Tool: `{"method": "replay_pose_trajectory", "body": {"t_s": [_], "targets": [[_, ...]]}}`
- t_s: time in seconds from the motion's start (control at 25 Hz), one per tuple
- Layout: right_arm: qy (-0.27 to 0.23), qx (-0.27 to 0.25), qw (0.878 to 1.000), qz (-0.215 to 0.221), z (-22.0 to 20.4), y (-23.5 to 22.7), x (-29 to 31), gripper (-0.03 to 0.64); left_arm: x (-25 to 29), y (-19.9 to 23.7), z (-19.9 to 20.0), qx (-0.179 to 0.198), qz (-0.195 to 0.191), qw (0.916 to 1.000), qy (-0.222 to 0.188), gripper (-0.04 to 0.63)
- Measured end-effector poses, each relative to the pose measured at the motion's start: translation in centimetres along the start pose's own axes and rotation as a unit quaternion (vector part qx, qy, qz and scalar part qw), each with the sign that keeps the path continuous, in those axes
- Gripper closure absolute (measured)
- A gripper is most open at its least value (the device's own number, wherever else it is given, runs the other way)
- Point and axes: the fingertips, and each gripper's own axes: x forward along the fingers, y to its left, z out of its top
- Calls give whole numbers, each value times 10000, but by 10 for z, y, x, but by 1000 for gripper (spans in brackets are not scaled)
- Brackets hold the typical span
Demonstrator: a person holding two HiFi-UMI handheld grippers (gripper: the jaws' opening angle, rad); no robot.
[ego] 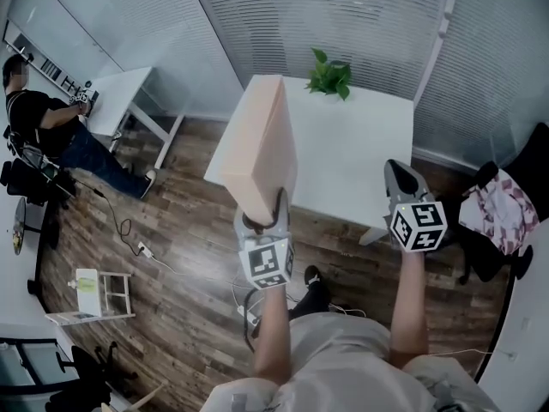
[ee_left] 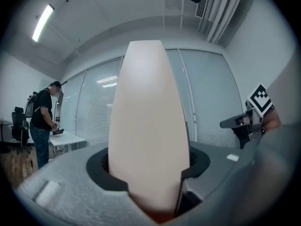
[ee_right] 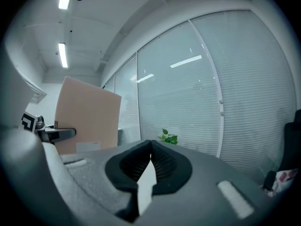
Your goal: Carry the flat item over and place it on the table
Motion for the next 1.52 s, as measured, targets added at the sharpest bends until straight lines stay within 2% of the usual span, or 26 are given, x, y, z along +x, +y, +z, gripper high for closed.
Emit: {"method": "replay_pose_trajectory", "body": {"t_s": [0.28,0.48,0.64,0.92,1.24,1.52], "targets": [[-77,-36,9998,-161,23,4,52,615,54,33,10,-76,-122,9999,-94,324],[-74,-233,9994,-227,34,17,88,615,86,65,7,-327,-68,9993,-179,324],[-81,-323,9992,-225,41,25,112,615,103,86,5,-393,28,9990,-195,324],[-152,-163,9995,-219,37,19,143,615,126,121,1,-345,297,9987,-209,324],[-198,-119,9997,-6,45,-6,173,615,148,106,6,-273,391,9987,-190,324],[-254,-133,9994,198,66,-40,197,615,183,86,37,-215,538,9976,-380,324]]}}
